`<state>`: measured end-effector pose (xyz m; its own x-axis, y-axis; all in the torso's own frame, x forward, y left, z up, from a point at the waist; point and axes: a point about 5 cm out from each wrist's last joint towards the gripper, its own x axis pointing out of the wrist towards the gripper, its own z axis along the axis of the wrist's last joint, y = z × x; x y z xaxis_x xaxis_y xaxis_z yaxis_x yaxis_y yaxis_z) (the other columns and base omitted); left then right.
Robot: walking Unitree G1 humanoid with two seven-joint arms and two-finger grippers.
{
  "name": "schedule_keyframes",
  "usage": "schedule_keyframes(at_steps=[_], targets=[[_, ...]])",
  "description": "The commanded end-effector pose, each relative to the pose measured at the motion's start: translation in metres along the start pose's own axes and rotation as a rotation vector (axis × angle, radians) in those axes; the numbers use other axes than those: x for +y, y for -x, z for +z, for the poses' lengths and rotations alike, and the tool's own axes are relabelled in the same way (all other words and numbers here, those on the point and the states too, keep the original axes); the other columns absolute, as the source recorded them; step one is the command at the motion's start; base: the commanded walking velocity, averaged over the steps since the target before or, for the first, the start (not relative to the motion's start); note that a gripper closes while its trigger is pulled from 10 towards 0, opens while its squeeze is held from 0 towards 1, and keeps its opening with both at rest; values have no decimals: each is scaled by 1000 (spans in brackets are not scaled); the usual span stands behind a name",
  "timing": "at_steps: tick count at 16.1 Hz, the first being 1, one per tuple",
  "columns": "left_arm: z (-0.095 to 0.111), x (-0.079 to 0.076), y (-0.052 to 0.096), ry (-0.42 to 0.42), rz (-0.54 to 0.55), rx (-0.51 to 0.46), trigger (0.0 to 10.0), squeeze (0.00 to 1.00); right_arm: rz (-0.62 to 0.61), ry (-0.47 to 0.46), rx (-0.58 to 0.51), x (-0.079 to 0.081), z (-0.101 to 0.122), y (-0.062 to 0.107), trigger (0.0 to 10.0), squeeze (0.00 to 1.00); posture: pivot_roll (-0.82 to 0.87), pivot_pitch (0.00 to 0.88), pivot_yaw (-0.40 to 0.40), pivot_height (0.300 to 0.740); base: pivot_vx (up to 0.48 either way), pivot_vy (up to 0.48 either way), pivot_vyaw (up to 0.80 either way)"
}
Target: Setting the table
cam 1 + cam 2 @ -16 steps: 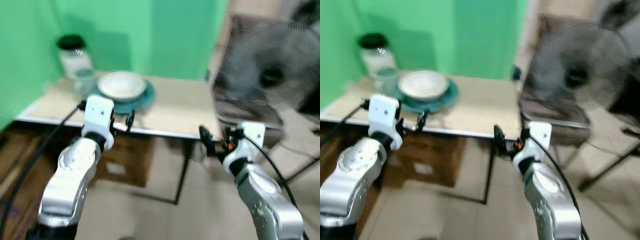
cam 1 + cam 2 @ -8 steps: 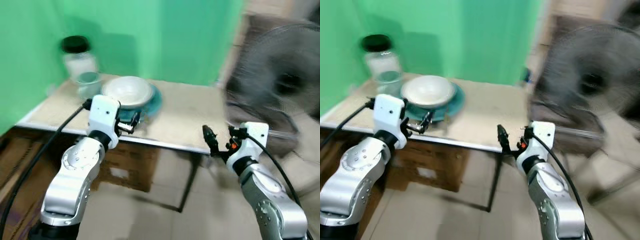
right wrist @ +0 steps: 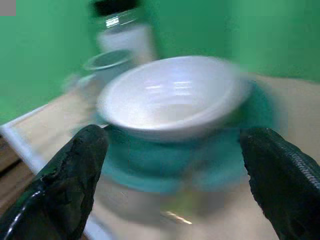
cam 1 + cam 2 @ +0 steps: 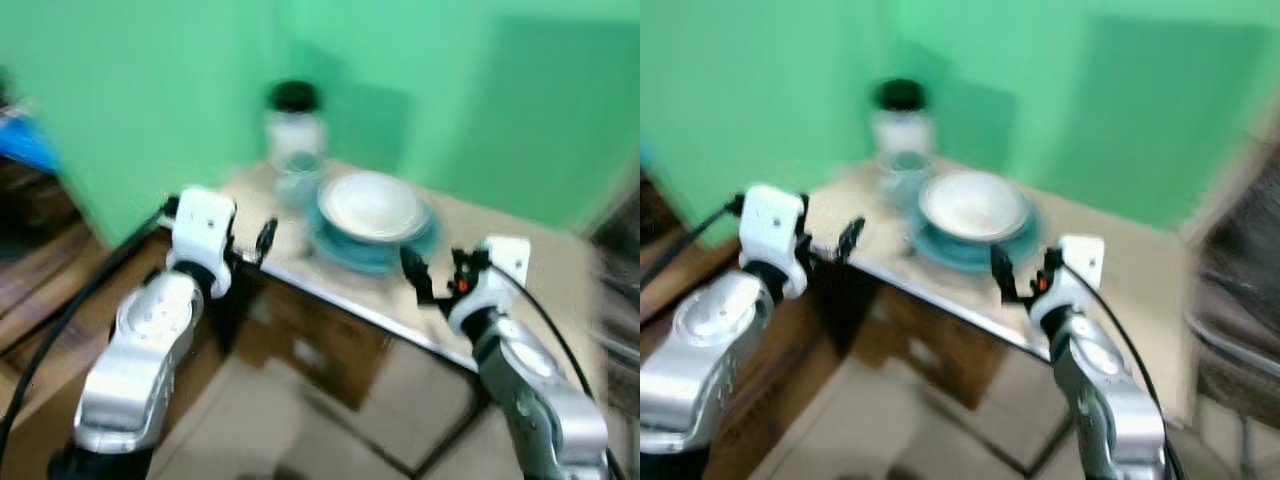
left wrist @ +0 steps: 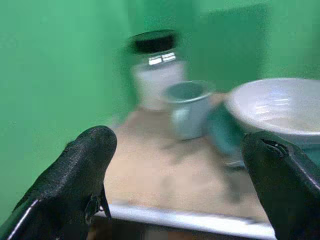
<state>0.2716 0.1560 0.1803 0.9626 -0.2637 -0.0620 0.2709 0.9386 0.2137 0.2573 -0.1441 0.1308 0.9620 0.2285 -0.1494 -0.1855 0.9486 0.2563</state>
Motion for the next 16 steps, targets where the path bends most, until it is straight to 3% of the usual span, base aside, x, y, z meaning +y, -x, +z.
schedule_keyframes(at_steps=[1,5,8,11,14,16], targets=[[1,1,-1,-7,-10,3,10000,0,-6,-24,-28,0,5,-1,10000,0,125,0,-29,740,289,0,0],[-1,-4,-1,-7,-65,15,10000,0,-49,-30,-54,-8,12,-3,10000,0,121,0,-28,740,289,0,0],[-2,-6,0,-6,-82,15,10000,0,-56,-41,-78,-8,17,-3,10000,0,119,0,-30,740,289,0,-800],[-3,-10,0,-13,-139,19,10000,0,-81,-17,-94,-10,22,-5,10000,0,119,0,-30,740,287,0,0],[-2,-15,2,-11,-205,14,10000,0,-91,-9,-47,-13,28,-10,10000,0,114,0,-32,740,0,0,0],[-3,-19,3,-27,-260,32,10000,0,-54,-74,89,-15,22,-16,10000,0,111,0,-33,740,0,0,0]])
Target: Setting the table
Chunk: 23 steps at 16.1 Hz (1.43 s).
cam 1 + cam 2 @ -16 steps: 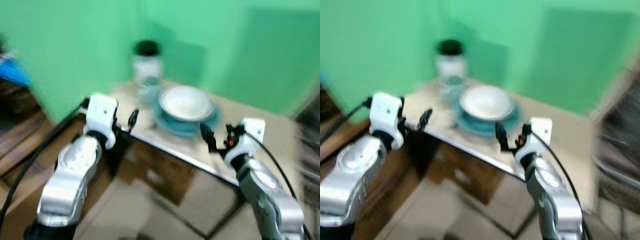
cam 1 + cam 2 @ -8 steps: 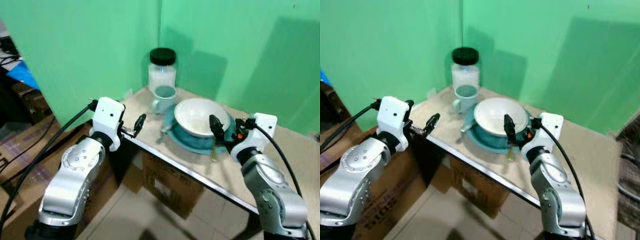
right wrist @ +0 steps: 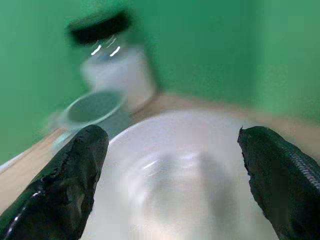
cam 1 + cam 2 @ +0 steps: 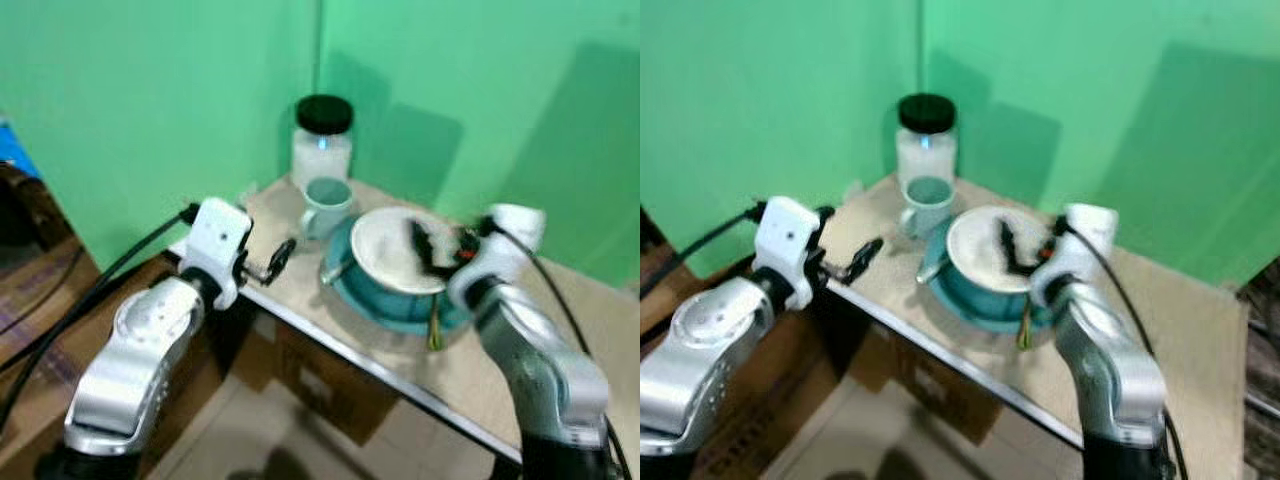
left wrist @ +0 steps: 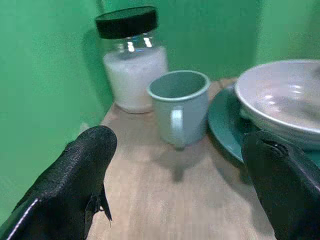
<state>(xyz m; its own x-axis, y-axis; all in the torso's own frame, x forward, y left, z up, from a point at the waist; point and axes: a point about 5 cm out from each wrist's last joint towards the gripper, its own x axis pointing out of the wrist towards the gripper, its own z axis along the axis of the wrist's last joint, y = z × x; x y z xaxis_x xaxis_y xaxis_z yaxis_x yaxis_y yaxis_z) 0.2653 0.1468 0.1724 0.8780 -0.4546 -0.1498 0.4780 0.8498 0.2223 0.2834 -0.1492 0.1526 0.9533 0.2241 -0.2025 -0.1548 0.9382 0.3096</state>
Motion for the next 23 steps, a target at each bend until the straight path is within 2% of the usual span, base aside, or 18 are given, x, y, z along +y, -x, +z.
schedule_keyframes(at_steps=[1,6,7,8,11,12,13,14,15,16,17,21,23], targets=[[2,-8,-2,-10,-66,0,10000,0,-51,-23,59,-15,-5,0,10000,0,108,0,-35,740,0,0,0],[2,-14,1,-31,-196,10,10000,0,-193,-83,137,-37,1,-14,10000,0,109,0,-49,740,0,0,0],[2,-19,4,-23,-280,15,10000,0,-273,-113,182,-48,2,-18,10000,0,105,0,-52,740,0,0,0],[2,-22,4,-21,-311,16,10000,0,-297,-115,198,-53,2,-19,10000,0,104,0,-54,740,0,0,0],[3,-25,5,-22,-359,16,10000,0,-293,-192,247,-53,-4,-23,10000,0,101,0,-57,740,0,0,0],[3,-25,5,-22,-363,16,10000,0,-273,-221,253,-51,-5,-24,9490,0,102,0,-59,740,0,0,0],[3,-25,5,-22,-364,16,10000,0,-267,-240,256,-49,-5,-25,9490,0,102,0,-60,740,0,0,0],[3,-25,5,-22,-368,16,10000,0,-254,-282,268,-47,-6,-26,4392,0,104,0,-62,740,0,0,0],[3,-25,5,-22,-375,16,10000,0,-243,-331,257,-45,-6,-28,471,0,106,0,-64,740,0,0,0],[3,-25,5,-22,-375,16,10000,0,-243,-331,257,-45,-6,-28,471,0,106,0,-64,740,0,0,0],[3,-26,5,-23,-380,17,10000,0,-256,-339,257,-48,-5,-30,0,0,108,0,-66,740,0,0,0],[2,-26,5,-25,-384,17,10000,0,-291,-321,305,-50,-10,-31,0,0,113,0,-70,740,0,0,0],[2,-26,5,-31,-385,18,10000,0,-284,-347,317,-49,-13,-33,0,0,121,0,-75,740,0,0,0]])
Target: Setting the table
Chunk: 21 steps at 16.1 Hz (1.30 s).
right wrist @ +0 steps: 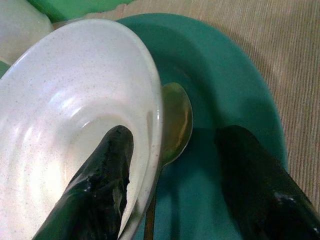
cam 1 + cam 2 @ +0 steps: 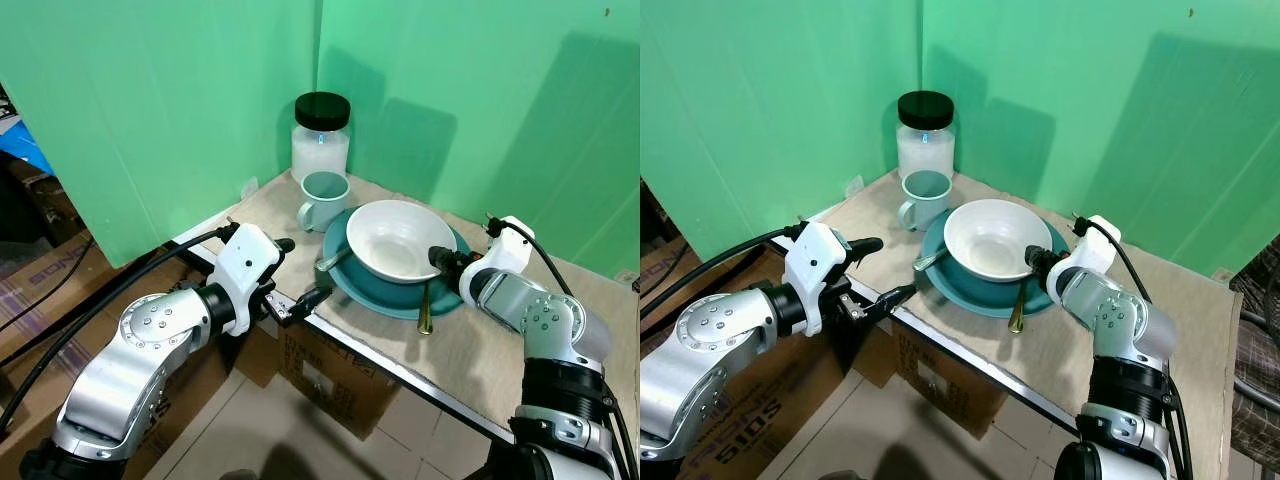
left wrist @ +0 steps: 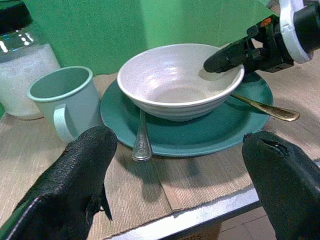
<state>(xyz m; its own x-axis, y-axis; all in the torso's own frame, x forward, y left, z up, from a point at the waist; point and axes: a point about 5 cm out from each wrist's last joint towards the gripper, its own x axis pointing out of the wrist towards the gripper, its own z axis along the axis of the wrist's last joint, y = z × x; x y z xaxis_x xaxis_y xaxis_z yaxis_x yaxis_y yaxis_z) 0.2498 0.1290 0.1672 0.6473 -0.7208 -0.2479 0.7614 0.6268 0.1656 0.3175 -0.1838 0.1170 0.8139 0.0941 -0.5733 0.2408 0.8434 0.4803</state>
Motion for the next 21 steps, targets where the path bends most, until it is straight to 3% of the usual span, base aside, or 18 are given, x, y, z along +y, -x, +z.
schedule_keyframes(at_steps=[1,21], targets=[[3,-2,0,-18,-17,-4,10000,0,4,-27,16,2,0,-1,0,0,122,0,-75,740,0,0,0],[5,2,-2,-39,-13,-15,10000,0,27,-125,-10,6,8,-1,0,0,111,0,-60,740,0,0,0]])
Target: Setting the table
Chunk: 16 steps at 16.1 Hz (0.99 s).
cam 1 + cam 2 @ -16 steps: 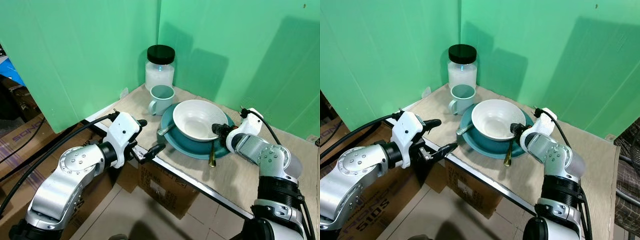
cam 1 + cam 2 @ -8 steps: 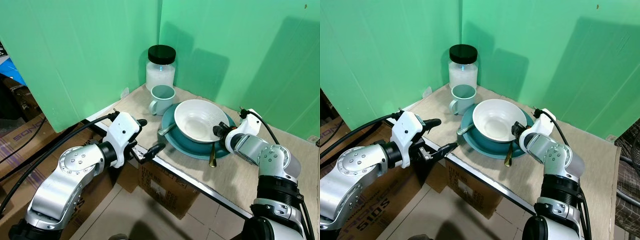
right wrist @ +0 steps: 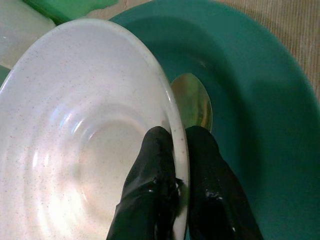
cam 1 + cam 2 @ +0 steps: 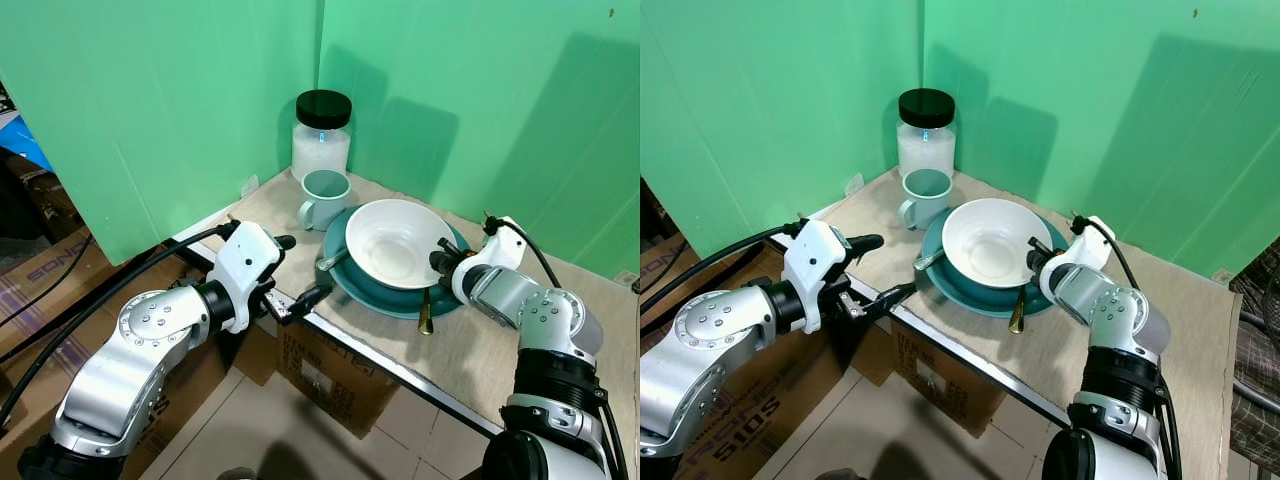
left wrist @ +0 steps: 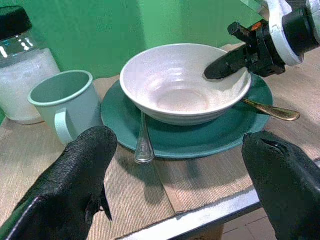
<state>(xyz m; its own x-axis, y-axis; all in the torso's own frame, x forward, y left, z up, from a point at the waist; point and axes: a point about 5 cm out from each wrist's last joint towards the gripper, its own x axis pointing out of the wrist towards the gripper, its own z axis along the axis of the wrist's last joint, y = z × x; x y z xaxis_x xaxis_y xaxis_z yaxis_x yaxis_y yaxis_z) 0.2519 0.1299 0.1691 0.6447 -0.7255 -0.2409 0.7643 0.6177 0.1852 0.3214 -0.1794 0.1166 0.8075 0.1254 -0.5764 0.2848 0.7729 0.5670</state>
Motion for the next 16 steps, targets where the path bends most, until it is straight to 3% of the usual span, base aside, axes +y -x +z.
schedule_keyframes(at_steps=[1,4,5,7,8,9,10,11,12,13,14,15,16], targets=[[3,0,-2,-19,-9,-8,10000,0,8,-19,-55,3,11,3,0,0,111,0,-60,740,0,0,0],[5,3,-3,-23,0,-15,10000,0,80,-68,-194,11,30,14,0,0,108,0,-58,740,0,0,0],[6,4,-3,-21,10,-22,10000,0,135,-46,-283,16,41,23,0,0,108,0,-58,740,0,0,0],[8,5,-2,-17,30,-34,10000,0,249,102,-486,29,59,51,0,0,107,0,-66,740,0,0,0],[9,6,-2,-15,43,-37,10000,0,287,185,-539,35,60,63,1961,0,105,0,-66,740,0,0,0],[9,6,-2,-15,50,-38,10000,0,301,215,-555,37,59,67,1961,0,104,0,-69,740,0,0,0],[9,9,-2,-4,106,-48,10000,0,326,296,-570,41,52,79,10000,0,96,0,-69,740,0,0,0],[8,19,0,21,266,-59,10000,0,315,431,-618,39,39,91,10000,0,90,0,-65,740,0,0,0],[7,20,0,24,295,-60,10000,0,315,446,-627,39,37,92,10000,0,90,0,-65,740,0,0,0],[3,25,2,63,410,-63,10000,0,320,463,-611,36,24,94,10000,0,80,0,-65,740,0,0,0],[1,26,3,87,456,-59,10000,0,322,478,-603,35,17,96,10000,0,78,0,-65,740,0,0,0],[0,26,2,101,520,-79,10000,0,301,538,-645,33,9,101,10000,0,75,0,-62,740,0,0,0],[3,26,-3,74,548,-87,10000,0,262,487,-660,31,5,101,10000,0,74,0,-59,740,0,0,-788]])
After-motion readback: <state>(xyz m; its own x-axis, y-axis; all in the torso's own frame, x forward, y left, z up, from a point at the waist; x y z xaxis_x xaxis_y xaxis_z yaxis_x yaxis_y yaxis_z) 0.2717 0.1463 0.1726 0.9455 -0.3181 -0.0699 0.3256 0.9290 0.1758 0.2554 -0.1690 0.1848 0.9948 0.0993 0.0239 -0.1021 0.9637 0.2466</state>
